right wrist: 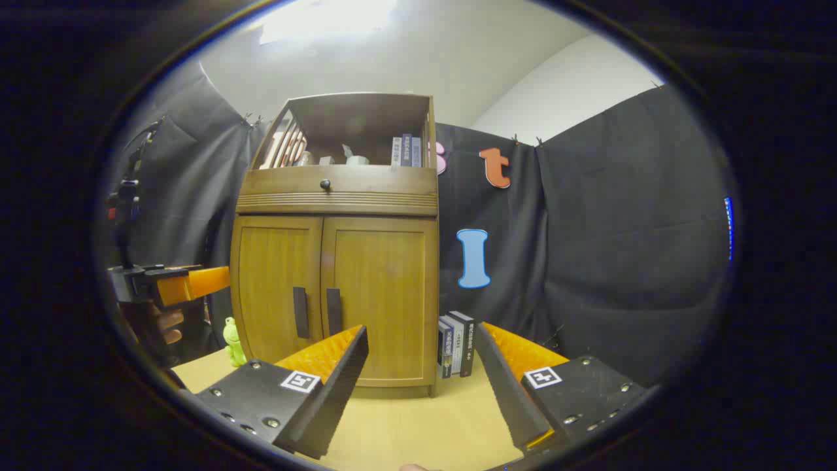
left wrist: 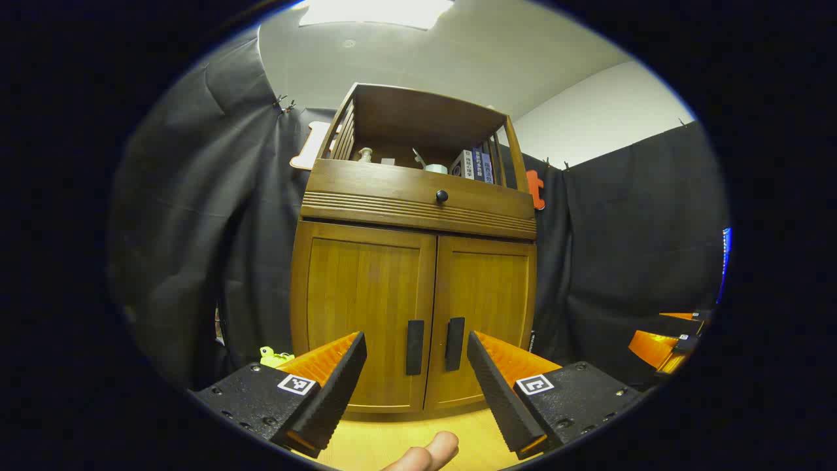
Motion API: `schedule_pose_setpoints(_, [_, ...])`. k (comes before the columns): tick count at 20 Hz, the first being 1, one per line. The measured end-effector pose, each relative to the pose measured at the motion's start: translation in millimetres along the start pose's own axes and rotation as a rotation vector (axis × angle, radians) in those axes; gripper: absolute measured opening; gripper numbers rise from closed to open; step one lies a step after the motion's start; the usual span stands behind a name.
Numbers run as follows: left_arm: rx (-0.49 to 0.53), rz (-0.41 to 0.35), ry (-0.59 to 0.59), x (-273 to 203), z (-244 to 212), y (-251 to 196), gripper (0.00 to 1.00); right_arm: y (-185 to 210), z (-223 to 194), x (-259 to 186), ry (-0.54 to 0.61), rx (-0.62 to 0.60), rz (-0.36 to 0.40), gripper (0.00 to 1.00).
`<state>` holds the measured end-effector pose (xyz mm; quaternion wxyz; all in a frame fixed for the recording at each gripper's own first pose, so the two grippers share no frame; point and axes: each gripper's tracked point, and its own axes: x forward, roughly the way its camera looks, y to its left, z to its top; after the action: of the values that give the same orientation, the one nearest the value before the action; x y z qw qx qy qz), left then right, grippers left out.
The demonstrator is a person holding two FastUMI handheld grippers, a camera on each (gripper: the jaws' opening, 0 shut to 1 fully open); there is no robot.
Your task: Open the right door of the double-door shoe cabinet with the right hand, and open the left door with the left hand.
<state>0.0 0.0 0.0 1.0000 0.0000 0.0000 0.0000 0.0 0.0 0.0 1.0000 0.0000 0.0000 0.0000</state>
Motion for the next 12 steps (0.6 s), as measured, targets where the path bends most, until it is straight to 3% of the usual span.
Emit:
schedule_pose_setpoints(10, [-0.011, 0.017, 0.002, 2.2, 1.3, 5.2, 0.92, 2.6, 5.2, -1.9, -0.006, -0.009, -0.005, 0.98])
schedule_pose_setpoints(11, [-0.008, 0.013, 0.004, 3.0, 0.4, 5.3, 0.96, 2.8, 6.2, -1.5, -0.01, -0.009, -0.005, 0.98])
schedule_pose_setpoints(12, [-0.006, 0.01, 0.013, 4.1, -2.1, 5.4, 0.92, 4.9, 6.4, 0.2, -0.011, -0.011, -0.001, 0.98])
